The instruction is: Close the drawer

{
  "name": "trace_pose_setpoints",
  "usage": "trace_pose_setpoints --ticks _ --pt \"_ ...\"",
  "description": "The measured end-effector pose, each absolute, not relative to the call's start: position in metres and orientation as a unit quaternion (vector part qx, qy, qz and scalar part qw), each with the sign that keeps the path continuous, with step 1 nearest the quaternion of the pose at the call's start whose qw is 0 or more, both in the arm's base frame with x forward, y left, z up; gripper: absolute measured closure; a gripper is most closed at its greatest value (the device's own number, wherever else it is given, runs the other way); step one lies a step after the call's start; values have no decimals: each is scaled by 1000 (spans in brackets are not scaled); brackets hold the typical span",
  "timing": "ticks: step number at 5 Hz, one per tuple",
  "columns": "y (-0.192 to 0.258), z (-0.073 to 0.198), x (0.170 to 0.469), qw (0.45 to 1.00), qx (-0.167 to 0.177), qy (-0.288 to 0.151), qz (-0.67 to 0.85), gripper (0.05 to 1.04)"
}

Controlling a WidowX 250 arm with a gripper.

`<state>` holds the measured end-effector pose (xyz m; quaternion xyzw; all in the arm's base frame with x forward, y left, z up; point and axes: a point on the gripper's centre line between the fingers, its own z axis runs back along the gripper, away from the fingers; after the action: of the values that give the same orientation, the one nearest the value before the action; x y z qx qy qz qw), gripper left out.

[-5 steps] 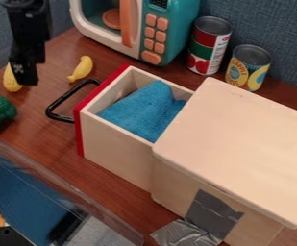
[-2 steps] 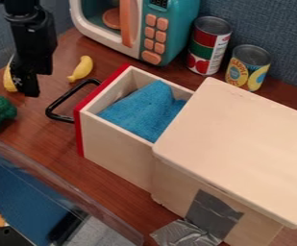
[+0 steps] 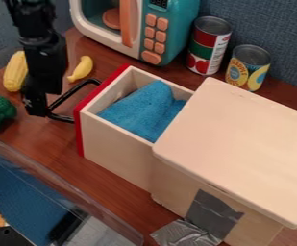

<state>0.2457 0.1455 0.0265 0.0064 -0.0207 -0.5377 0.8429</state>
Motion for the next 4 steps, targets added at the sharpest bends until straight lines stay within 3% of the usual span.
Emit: trace_pose_setpoints --ticks 1,4 --pt "126 16 241 836 -5 -16 -548 83" --pt "58 27 250 819 -16 -40 -573 83"
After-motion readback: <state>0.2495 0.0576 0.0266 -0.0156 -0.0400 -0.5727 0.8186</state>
